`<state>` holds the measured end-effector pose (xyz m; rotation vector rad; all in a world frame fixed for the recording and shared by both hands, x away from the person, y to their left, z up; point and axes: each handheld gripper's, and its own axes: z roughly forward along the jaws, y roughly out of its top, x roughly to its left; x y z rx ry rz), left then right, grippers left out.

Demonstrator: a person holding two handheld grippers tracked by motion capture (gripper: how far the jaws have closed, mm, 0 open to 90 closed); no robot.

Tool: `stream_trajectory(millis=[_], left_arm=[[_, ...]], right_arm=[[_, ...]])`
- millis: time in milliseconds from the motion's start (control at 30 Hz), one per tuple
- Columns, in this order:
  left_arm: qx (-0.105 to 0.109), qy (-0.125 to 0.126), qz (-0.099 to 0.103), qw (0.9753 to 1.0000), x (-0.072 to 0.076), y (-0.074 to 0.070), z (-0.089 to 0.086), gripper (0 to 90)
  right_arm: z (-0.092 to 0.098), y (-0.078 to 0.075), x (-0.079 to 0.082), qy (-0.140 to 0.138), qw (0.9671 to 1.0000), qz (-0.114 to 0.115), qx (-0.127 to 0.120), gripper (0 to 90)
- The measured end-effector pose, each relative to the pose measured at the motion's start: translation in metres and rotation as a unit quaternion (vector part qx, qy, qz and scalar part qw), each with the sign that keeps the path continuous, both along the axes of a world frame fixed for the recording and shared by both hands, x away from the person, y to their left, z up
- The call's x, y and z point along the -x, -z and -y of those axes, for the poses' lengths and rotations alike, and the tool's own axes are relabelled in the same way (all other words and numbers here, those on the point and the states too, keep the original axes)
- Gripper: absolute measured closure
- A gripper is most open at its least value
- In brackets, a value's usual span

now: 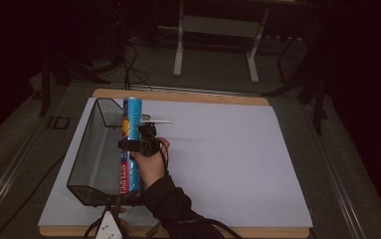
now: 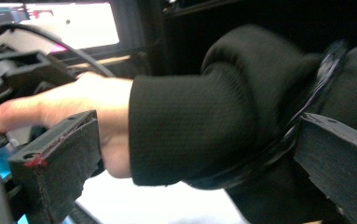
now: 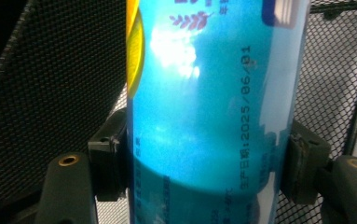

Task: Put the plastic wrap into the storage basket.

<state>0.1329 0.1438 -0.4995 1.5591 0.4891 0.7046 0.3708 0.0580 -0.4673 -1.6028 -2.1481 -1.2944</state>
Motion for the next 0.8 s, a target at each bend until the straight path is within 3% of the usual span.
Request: stream_trajectory(millis=[267, 367, 467, 533, 567, 667, 800], left_arm=[[-0.004, -0.002, 0.004, 1.0000, 0.001, 0.000, 0.001, 1.0], [-0.003, -0.002, 0.004, 1.0000, 0.001, -0.001, 0.000, 1.0], [-0.002, -0.002, 0.003, 1.0000, 0.001, -0.001, 0.000, 1.0], [-0.002, -0.001, 0.002, 1.0000, 0.001, 0.000, 0.000, 1.0], [-0.002, -0.001, 0.002, 1.0000, 0.001, 0.000, 0.000, 1.0], [-0.004, 0.001, 0.001, 1.0000, 0.001, 0.000, 0.001, 1.0], [-0.007, 0.002, -0.001, 1.0000, 0.000, 0.000, 0.002, 1.0]], right_arm=[[-0.002, 0.016, -0.004, 0.013, 0.9996, -0.011, 0.021, 29.7], [-0.004, 0.017, -0.003, 0.018, 0.9996, -0.004, 0.023, 29.4], [-0.005, 0.017, 0.000, 0.022, 0.9992, 0.012, 0.031, 28.4], [-0.009, 0.016, 0.003, 0.023, 0.9971, 0.046, 0.055, 26.7], [-0.009, 0.016, 0.003, 0.023, 0.9971, 0.046, 0.055, 26.7], [-0.014, 0.012, 0.005, 0.014, 0.9908, 0.092, 0.098, 23.3], [-0.013, 0.012, 0.001, 0.000, 0.9916, 0.083, 0.100, 22.0]])
